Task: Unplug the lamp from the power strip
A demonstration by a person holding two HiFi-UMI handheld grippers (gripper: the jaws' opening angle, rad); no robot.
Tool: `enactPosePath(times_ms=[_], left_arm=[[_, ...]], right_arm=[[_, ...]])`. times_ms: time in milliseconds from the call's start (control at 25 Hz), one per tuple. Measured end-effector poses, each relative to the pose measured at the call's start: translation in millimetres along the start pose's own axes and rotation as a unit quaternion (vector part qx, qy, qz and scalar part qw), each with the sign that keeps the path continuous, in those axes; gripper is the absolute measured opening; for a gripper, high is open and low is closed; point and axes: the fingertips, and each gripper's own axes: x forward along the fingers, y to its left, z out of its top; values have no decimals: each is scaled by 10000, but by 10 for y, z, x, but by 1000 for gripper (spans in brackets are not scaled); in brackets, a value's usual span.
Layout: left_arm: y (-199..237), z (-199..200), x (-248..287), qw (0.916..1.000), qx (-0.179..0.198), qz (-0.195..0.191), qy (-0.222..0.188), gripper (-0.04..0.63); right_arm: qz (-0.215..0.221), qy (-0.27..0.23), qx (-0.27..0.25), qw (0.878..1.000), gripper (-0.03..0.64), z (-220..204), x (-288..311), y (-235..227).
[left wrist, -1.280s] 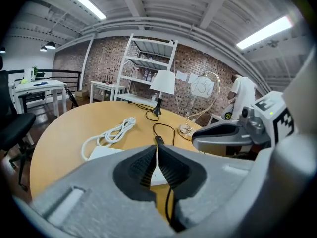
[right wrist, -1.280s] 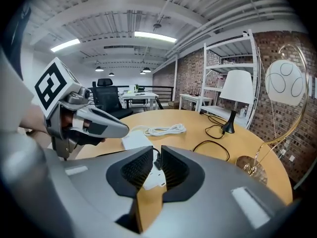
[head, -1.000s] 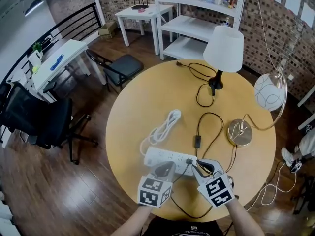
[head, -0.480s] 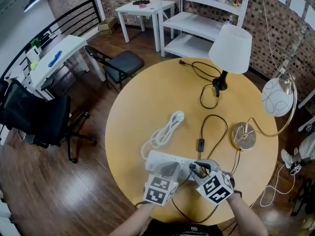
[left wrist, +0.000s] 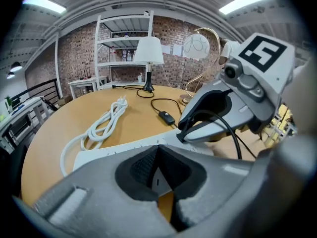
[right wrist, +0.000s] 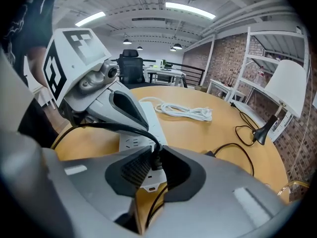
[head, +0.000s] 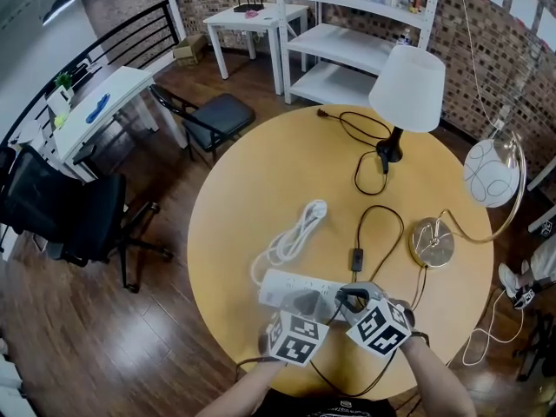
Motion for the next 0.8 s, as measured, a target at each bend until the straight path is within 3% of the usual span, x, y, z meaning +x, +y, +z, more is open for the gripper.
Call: enactPosePath(times_ms=[800], left_arm=[[4,4,3,9996,-20,-251,154,0]], right_arm=[[70,-168,222,9996,52,29,-43,-2]])
